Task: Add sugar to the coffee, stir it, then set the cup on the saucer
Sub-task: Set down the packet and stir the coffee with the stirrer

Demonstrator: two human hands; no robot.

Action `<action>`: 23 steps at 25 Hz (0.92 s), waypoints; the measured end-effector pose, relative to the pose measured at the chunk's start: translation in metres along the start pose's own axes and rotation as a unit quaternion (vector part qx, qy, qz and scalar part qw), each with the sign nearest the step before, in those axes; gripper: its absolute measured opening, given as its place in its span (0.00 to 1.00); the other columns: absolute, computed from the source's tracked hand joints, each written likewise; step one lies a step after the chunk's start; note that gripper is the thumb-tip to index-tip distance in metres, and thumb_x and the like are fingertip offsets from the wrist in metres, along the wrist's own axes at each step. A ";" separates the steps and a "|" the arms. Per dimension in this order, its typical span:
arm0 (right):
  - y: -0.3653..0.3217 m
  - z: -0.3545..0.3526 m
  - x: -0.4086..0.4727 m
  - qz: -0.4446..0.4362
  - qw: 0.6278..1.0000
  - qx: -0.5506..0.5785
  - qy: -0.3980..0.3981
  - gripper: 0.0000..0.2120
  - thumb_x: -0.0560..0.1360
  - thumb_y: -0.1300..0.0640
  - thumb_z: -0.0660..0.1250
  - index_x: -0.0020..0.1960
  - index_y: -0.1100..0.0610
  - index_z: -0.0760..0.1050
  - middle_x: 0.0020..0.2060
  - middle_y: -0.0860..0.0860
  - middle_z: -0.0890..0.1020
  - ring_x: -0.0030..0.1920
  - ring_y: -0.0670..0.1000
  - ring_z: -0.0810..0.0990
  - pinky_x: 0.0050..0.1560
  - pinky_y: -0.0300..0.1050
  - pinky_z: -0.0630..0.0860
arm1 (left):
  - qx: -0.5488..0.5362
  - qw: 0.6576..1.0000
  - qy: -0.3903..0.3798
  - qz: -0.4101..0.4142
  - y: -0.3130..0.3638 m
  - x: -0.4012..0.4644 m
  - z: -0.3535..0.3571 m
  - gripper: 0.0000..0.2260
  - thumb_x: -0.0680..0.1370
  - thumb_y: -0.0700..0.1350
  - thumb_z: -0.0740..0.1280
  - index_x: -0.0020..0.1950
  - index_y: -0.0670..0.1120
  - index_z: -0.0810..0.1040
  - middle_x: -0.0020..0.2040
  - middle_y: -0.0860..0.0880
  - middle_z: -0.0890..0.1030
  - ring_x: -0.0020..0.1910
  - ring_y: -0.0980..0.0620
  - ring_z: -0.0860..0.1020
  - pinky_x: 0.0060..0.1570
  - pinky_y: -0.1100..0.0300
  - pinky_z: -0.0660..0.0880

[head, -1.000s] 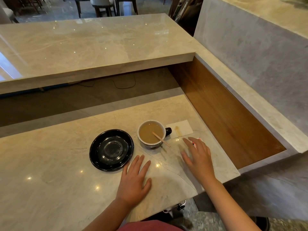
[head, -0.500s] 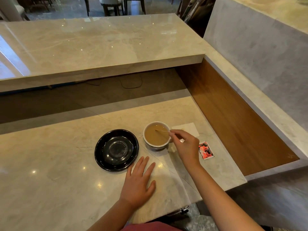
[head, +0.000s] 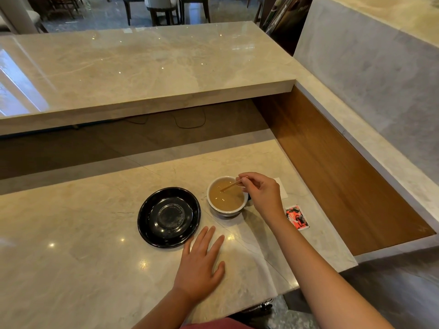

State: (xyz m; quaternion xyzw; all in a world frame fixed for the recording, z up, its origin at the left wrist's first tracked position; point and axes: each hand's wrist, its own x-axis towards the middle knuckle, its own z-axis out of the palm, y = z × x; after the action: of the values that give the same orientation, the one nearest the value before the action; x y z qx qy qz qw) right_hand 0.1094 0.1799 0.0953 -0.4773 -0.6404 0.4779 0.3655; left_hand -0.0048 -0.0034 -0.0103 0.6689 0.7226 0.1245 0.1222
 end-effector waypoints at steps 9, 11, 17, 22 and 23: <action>0.001 -0.007 0.009 -0.049 0.997 -0.058 -0.011 0.08 0.75 0.66 0.63 0.46 0.60 0.81 0.42 0.55 0.83 0.45 0.54 0.82 0.48 0.44 0.80 | 0.002 1.000 0.007 0.006 0.002 -0.001 -0.004 0.26 0.77 0.58 0.53 0.74 0.54 0.59 0.76 0.48 0.55 0.74 0.52 0.44 0.69 0.50 0.39; 0.004 -0.016 0.009 -0.063 0.994 -0.091 -0.013 0.08 0.75 0.67 0.62 0.46 0.60 0.80 0.41 0.54 0.83 0.44 0.56 0.82 0.49 0.51 0.80 | 0.001 1.000 0.013 0.009 0.003 0.000 -0.005 0.25 0.77 0.57 0.54 0.73 0.53 0.61 0.76 0.47 0.57 0.74 0.50 0.47 0.68 0.51 0.39; 0.006 -0.031 -0.004 -0.063 0.990 -0.117 -0.045 0.09 0.74 0.67 0.63 0.41 0.57 0.80 0.35 0.49 0.82 0.36 0.43 0.82 0.39 0.34 0.79 | 0.005 1.000 0.014 0.012 0.002 0.001 -0.004 0.26 0.76 0.58 0.54 0.73 0.53 0.61 0.76 0.47 0.58 0.74 0.49 0.49 0.68 0.50 0.41; 0.014 -0.012 -0.018 0.065 0.994 0.085 0.014 0.08 0.75 0.68 0.63 0.44 0.61 0.80 0.37 0.59 0.83 0.36 0.52 0.83 0.37 0.36 0.81 | 0.002 1.000 0.014 0.014 0.002 0.000 -0.005 0.25 0.76 0.57 0.56 0.73 0.52 0.63 0.75 0.46 0.61 0.73 0.48 0.52 0.67 0.50 0.43; 0.015 -0.007 -0.019 0.076 0.991 0.104 0.033 0.07 0.75 0.67 0.63 0.44 0.61 0.80 0.37 0.59 0.83 0.36 0.52 0.83 0.38 0.36 0.82 | 0.004 1.000 0.015 0.015 0.002 0.000 -0.005 0.25 0.76 0.57 0.56 0.72 0.51 0.64 0.74 0.45 0.62 0.73 0.47 0.54 0.67 0.50 0.44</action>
State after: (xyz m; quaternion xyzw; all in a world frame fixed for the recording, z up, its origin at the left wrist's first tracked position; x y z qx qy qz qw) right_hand 0.1252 0.1654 0.0827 -0.4999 -0.5365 0.5524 0.3964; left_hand -0.0048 -0.0034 -0.0045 0.6782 0.7147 0.1331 0.1068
